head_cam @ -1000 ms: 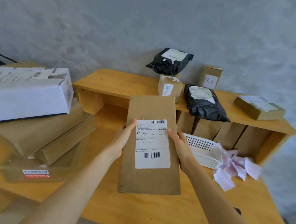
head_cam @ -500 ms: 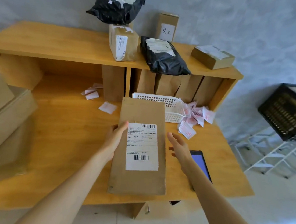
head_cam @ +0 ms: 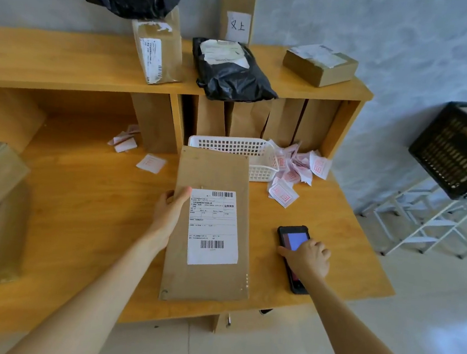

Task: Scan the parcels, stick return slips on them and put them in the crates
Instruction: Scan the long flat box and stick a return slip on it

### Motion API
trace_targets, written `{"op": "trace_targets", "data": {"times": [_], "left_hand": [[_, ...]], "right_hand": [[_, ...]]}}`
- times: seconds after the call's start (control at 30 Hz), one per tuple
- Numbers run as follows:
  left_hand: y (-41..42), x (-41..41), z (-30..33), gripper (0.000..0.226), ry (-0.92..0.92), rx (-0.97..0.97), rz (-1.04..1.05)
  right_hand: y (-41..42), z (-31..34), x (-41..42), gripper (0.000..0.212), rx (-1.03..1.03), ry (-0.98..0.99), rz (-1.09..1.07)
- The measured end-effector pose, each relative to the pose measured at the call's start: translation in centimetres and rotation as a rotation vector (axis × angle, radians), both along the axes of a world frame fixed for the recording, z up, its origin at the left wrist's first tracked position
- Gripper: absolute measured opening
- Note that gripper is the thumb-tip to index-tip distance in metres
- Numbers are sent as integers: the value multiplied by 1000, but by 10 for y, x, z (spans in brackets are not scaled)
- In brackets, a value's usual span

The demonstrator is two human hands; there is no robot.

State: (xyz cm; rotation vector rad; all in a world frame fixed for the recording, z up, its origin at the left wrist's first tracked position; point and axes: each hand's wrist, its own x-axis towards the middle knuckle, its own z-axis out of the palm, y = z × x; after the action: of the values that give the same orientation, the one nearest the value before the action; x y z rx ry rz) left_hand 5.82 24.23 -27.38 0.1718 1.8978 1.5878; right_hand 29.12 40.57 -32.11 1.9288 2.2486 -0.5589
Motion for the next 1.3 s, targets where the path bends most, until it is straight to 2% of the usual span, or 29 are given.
{"op": "trace_targets", "data": {"times": [0.13, 0.27, 0.47, 0.57, 0.73, 0.83, 0.97, 1.3], "left_hand": [[1, -1, -1, 54, 13, -14, 26], [0, -2, 3, 45, 46, -2, 72], [-8, -13, 16, 44, 146, 14, 135], [-10, -15, 22, 43, 175, 13, 166], [-8, -15, 26, 45, 198, -60, 171], [-7, -14, 27, 43, 213, -74, 161], [-7, -15, 26, 42, 213, -64, 149], [-6, -9, 25, 34, 205, -71, 157]], "right_hand": [[0, 3, -2, 93, 31, -44, 59], [0, 13, -8, 90, 1, -74, 178], [-8, 52, -30, 71, 9, 98, 368], [-22, 79, -41, 72, 60, 147, 504], [-54, 111, -47, 63, 51, 97, 769], [-66, 117, -46, 68, 52, 10, 883], [-68, 117, -43, 71, 77, -41, 929], [-60, 121, -35, 70, 74, -22, 962]]}}
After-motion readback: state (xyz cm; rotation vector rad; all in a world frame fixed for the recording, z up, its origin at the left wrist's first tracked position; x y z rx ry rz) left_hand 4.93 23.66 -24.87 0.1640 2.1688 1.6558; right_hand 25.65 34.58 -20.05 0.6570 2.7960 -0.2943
